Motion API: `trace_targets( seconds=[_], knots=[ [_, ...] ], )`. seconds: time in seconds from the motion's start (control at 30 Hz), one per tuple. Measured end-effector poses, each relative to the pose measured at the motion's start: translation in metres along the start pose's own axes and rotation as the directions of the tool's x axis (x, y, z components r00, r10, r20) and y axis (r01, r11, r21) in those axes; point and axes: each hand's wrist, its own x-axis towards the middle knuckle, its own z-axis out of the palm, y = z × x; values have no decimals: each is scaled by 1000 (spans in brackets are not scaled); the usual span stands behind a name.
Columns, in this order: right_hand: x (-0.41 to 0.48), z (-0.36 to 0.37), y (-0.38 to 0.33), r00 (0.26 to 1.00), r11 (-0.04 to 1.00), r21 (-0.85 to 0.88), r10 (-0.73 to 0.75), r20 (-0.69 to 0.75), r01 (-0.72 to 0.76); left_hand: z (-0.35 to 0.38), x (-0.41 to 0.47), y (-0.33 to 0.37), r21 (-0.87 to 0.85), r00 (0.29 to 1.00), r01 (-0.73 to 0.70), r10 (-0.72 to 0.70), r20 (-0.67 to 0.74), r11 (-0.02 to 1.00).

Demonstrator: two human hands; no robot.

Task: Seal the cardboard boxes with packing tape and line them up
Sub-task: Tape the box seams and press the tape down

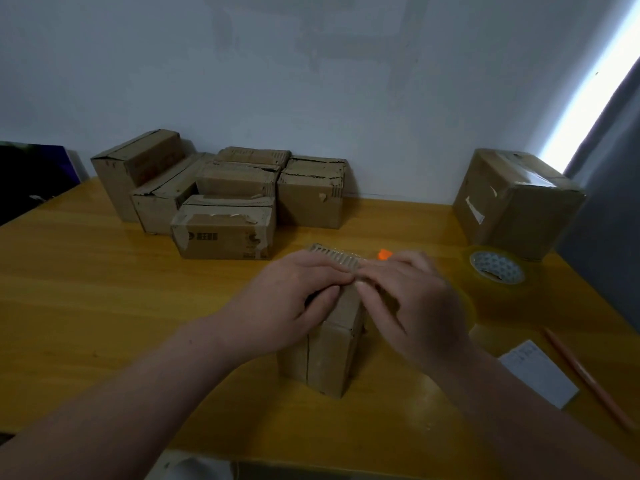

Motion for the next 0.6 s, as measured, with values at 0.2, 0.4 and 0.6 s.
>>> trace_targets(
  seconds=[0.2,0.4,0.6],
  knots=[
    [28,1,2,715,643,318,581,390,-696,-1,-1,1,14,1000,10,-10,22,1000],
    [36,7,11,622,500,370,595,510,-783,-1,-1,1,10,1000,20,-20,23,1000],
    [36,9,4,778,757,196,576,251,-624,-2,-2,0,-10,999,33,-33,19,999]
  ],
)
